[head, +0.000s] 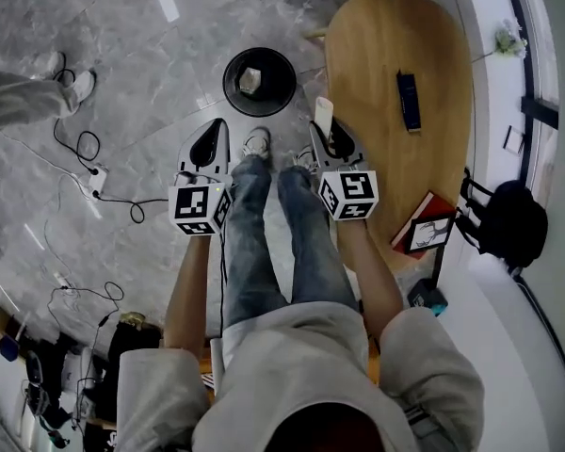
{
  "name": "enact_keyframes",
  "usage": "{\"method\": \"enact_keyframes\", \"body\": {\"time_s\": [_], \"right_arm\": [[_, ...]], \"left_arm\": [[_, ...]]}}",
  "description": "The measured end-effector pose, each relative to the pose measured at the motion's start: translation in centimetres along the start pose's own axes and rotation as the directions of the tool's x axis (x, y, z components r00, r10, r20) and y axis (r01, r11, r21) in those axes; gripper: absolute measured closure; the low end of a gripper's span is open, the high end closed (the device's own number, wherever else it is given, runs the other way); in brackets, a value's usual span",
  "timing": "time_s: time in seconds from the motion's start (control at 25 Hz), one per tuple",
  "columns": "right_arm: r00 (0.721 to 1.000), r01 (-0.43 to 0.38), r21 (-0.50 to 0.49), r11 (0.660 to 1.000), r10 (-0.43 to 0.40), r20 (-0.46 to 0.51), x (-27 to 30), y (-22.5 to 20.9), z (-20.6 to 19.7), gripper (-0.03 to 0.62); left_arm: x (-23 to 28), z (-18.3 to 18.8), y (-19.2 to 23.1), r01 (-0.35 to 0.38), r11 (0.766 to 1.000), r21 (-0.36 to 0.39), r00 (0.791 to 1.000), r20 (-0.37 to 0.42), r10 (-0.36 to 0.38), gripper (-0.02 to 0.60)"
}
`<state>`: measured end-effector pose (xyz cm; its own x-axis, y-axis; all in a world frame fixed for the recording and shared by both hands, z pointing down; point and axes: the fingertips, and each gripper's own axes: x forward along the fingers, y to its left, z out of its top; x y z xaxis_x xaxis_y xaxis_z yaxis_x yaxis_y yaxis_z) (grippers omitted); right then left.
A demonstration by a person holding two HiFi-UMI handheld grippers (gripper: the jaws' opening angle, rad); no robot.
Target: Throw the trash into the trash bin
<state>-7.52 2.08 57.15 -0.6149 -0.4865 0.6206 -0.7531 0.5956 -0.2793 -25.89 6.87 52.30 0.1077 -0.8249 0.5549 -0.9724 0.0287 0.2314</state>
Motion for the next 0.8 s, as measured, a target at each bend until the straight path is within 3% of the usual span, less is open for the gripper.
{"method": "enact_keyframes", "body": {"time_s": [0.32, 0.8], "right_arm": [[0.993, -0.119, -0.074, 0.990, 0.117, -0.031, 3.7, 4.8, 1.5, 0.436], [0.986, -0.121, -0.057, 0.991, 0.113, -0.126, 8.8, 4.7, -0.7, 0.436]], "left_arm": [[-1.9, -0.6, 4.0, -0.100, 0.993, -0.069, 0.995, 0.018, 0.102, 0.563], [-1.8, -1.2, 4.9, -0.109, 0.990, -0.094, 0.994, 0.011, 0.110, 0.563]]}}
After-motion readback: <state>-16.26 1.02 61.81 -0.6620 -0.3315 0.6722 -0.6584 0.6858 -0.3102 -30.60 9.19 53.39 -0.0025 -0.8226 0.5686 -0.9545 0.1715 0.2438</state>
